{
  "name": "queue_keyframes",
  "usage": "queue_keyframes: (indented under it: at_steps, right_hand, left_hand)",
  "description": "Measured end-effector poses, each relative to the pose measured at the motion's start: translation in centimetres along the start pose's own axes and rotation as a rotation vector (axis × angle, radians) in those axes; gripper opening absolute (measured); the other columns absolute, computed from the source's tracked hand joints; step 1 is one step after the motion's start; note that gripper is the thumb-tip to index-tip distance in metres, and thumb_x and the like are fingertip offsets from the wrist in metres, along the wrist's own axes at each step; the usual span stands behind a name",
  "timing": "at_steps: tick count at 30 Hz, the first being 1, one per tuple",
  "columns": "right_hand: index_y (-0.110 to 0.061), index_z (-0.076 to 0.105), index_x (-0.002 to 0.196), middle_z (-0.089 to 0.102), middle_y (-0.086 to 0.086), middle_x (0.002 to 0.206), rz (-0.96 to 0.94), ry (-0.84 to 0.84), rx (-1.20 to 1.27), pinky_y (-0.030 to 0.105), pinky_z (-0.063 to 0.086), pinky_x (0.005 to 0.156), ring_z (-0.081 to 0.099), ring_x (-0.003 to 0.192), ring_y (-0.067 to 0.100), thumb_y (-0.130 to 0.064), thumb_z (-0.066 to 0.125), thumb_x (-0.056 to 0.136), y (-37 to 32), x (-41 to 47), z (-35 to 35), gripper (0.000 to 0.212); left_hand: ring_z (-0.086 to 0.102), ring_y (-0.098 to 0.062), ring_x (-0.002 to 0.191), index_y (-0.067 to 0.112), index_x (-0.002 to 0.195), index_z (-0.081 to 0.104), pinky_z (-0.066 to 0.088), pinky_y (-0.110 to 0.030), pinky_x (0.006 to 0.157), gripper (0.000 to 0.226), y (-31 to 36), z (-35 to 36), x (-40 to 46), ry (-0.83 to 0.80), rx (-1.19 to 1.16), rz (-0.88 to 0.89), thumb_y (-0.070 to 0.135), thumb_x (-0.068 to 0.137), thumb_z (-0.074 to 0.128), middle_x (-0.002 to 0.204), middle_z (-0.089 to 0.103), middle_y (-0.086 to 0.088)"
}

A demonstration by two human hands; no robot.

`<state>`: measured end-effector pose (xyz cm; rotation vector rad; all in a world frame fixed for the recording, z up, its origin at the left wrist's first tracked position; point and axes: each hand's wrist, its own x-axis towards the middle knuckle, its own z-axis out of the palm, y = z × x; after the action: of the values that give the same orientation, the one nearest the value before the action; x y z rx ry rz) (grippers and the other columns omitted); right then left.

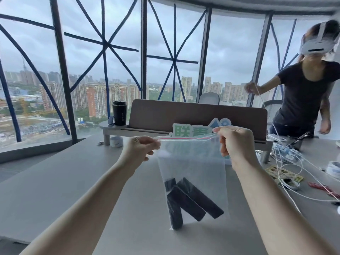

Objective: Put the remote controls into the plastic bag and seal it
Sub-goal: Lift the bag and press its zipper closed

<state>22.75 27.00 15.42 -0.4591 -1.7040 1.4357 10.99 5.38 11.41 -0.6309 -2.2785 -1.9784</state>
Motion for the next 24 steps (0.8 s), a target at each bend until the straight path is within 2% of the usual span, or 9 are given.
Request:
queue_keyframes:
  at_steps: [3,4,6,7,9,11,14,19,24]
  right_hand:
    - [-0.018,0.078,0.085,0.070,0.000,0.069,-0.285,0.124,-0.406,0.030,0.045,0.057,0.057,0.058,0.019,-0.018,0.057,0.082,-0.7,-0.4,-1.3,0.021]
    - [-0.022,0.078,0.090,0.068,-0.004,0.075,-0.402,0.107,-0.505,0.031,0.047,0.062,0.059,0.066,0.018,-0.022,0.059,0.084,-1.1,-0.8,-1.3,0.020]
    - [-0.028,0.076,0.097,0.061,-0.008,0.082,-0.579,-0.086,-0.588,0.031,0.046,0.067,0.055,0.073,0.012,-0.030,0.066,0.085,-1.9,-1.6,-0.5,0.016]
    - [-0.028,0.076,0.100,0.062,-0.009,0.087,-0.608,-0.208,-0.621,0.031,0.045,0.070,0.054,0.078,0.011,-0.033,0.069,0.084,-2.0,-1.9,0.1,0.018]
    - [-0.024,0.077,0.100,0.068,-0.007,0.094,-0.591,-0.379,-0.694,0.033,0.048,0.078,0.057,0.089,0.014,-0.038,0.073,0.082,-1.9,-1.9,1.2,0.023]
    - [-0.024,0.078,0.091,0.073,-0.007,0.092,-0.547,-0.418,-0.740,0.038,0.053,0.083,0.062,0.090,0.017,-0.037,0.074,0.082,-1.9,-1.5,1.9,0.016]
    - [-0.023,0.078,0.079,0.075,-0.006,0.079,-0.485,-0.441,-0.754,0.041,0.057,0.079,0.067,0.079,0.016,-0.032,0.073,0.082,-2.1,-0.8,2.3,0.011]
    - [-0.021,0.077,0.072,0.073,-0.006,0.071,-0.454,-0.489,-0.706,0.043,0.057,0.079,0.068,0.077,0.015,-0.030,0.074,0.078,-2.8,0.0,2.9,0.011]
    - [-0.018,0.076,0.072,0.062,-0.012,0.057,-0.450,-0.589,-0.680,0.039,0.053,0.074,0.053,0.060,0.003,-0.025,0.073,0.082,-3.3,0.5,2.8,0.012]
  left_hand:
    - [0.053,-0.005,0.052,0.008,0.087,0.074,0.040,-0.015,0.045,0.014,1.1,1.2,-0.4,-0.072,-0.072,0.018,0.019,0.079,0.072,0.075,0.073,0.003]
    - [0.052,-0.005,0.050,0.008,0.085,0.074,0.039,-0.015,0.043,0.011,1.6,1.8,-0.6,-0.103,-0.082,0.028,0.016,0.080,0.071,0.073,0.072,0.004]
    - [0.050,-0.006,0.048,0.012,0.076,0.074,0.039,-0.015,0.041,0.006,2.4,2.8,-0.7,-0.145,-0.075,0.050,0.012,0.080,0.070,0.067,0.070,0.006]
    - [0.050,-0.006,0.048,0.015,0.072,0.073,0.039,-0.015,0.040,0.010,2.7,3.2,-0.7,-0.153,-0.062,0.064,0.011,0.080,0.070,0.065,0.069,0.006]
    - [0.051,-0.007,0.048,0.016,0.069,0.073,0.040,-0.015,0.040,0.013,3.2,3.7,-0.7,-0.154,-0.051,0.075,0.008,0.078,0.070,0.062,0.069,0.006]
    - [0.053,-0.008,0.049,0.018,0.068,0.074,0.041,-0.017,0.041,0.013,3.5,3.8,-0.7,-0.146,-0.050,0.079,0.007,0.075,0.072,0.059,0.070,0.006]
    - [0.056,-0.009,0.050,0.018,0.067,0.072,0.043,-0.018,0.042,0.012,3.7,3.7,-0.8,-0.127,-0.038,0.088,0.007,0.073,0.073,0.058,0.070,0.006]
    - [0.054,-0.008,0.048,0.012,0.073,0.071,0.043,-0.017,0.041,0.006,4.3,3.7,-0.6,-0.135,-0.068,0.074,0.007,0.075,0.073,0.056,0.070,0.007]
    - [0.053,-0.009,0.046,0.005,0.078,0.072,0.042,-0.018,0.040,0.003,4.9,4.0,-0.5,-0.143,-0.055,0.095,0.004,0.075,0.073,0.057,0.069,0.005]
